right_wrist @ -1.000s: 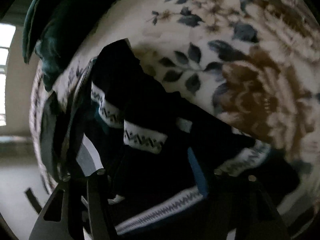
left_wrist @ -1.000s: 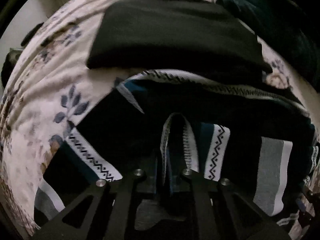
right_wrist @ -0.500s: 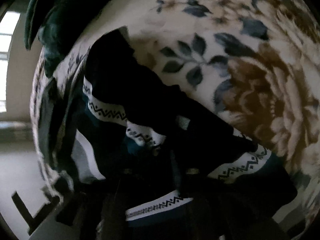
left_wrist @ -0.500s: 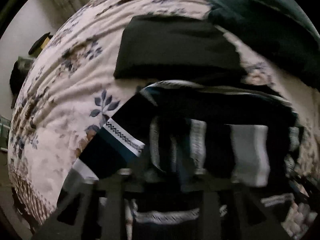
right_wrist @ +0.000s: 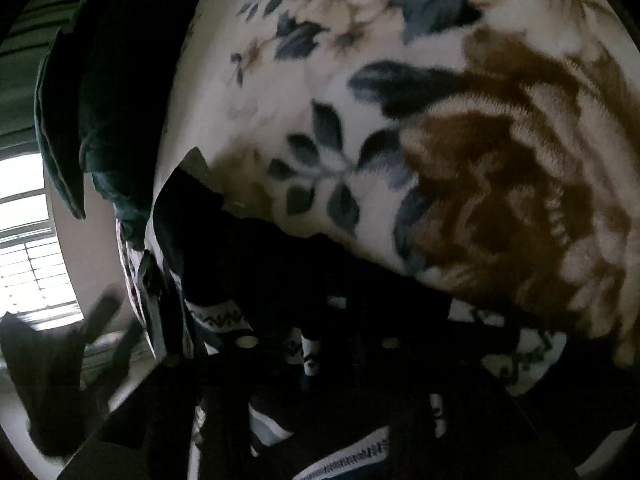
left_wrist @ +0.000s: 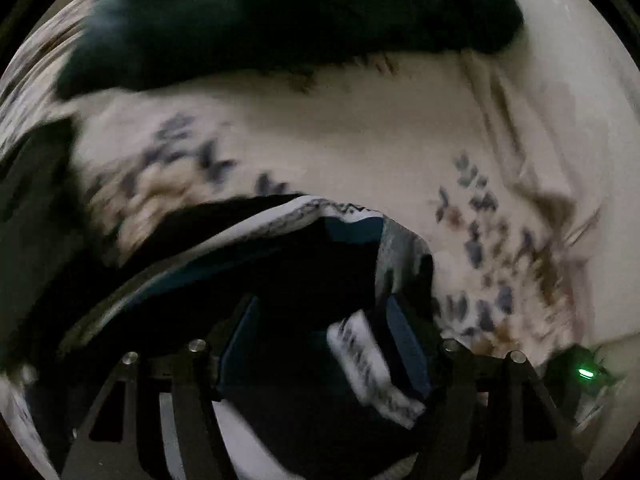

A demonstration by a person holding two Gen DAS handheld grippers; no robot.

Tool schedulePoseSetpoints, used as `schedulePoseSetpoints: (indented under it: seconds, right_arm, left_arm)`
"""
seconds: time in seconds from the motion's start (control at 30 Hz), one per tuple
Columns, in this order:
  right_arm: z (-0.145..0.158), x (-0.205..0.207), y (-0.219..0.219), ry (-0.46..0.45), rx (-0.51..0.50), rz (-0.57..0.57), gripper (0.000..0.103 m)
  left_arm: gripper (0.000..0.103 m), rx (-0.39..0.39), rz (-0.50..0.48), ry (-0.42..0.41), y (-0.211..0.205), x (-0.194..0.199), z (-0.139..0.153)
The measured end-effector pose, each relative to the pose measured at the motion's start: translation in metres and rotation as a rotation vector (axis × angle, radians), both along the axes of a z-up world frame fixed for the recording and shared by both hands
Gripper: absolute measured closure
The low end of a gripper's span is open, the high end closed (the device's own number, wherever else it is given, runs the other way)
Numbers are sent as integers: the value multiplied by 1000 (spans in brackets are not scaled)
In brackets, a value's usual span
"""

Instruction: Fold small clothes

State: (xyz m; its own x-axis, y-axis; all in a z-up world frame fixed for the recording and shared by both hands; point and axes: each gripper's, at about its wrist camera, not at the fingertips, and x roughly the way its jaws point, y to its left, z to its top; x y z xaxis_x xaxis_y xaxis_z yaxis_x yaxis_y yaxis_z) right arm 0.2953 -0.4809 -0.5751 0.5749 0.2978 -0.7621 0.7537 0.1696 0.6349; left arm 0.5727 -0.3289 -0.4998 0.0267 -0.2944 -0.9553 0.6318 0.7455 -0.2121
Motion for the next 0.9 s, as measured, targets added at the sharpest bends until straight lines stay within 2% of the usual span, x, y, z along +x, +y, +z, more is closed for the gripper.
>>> schedulePoseSetpoints:
  seconds: [0.1, 0.13, 0.17, 0.2, 0.27, 0.37, 0.57, 0.7, 0.8, 0.87, 0.9]
  right_arm:
    - [3, 3, 0, 6, -19, 8, 87]
    - [3, 9, 2, 10, -25, 11, 88]
    - [4, 10, 2, 13, -31, 14, 89]
    - [3, 15, 5, 19, -35, 16, 89]
    - [4, 15, 3, 25, -35, 15, 91]
    - [10, 15, -3, 37, -63, 25, 93]
    - [25, 22, 0, 84, -149, 61, 94]
    - [29, 33, 1, 111, -172, 116, 94]
    - [34, 35, 0, 98, -160, 127, 93]
    - [39, 38, 1, 101, -182, 152, 93]
    - [40, 40, 2, 103, -187, 160, 93]
  left_arm:
    - [42, 53, -92, 32, -25, -1, -24]
    - [51, 46, -105, 32, -28, -2, -26]
    - [89, 27, -112, 29, -29, -4, -27]
    - [96, 19, -108, 29, -29, -4, -28]
    - [97, -32, -64, 52, -22, 0, -28]
    - [97, -88, 32, 108, -5, 13, -29]
    - [96, -98, 109, 186, 9, 30, -50]
    - [91, -171, 153, 235, 13, 28, -36]
    - [67, -248, 142, 174, 18, 22, -7]
    - [46, -293, 107, 160, 15, 18, 5]
    - [45, -297, 57, 158, 6, 16, 9]
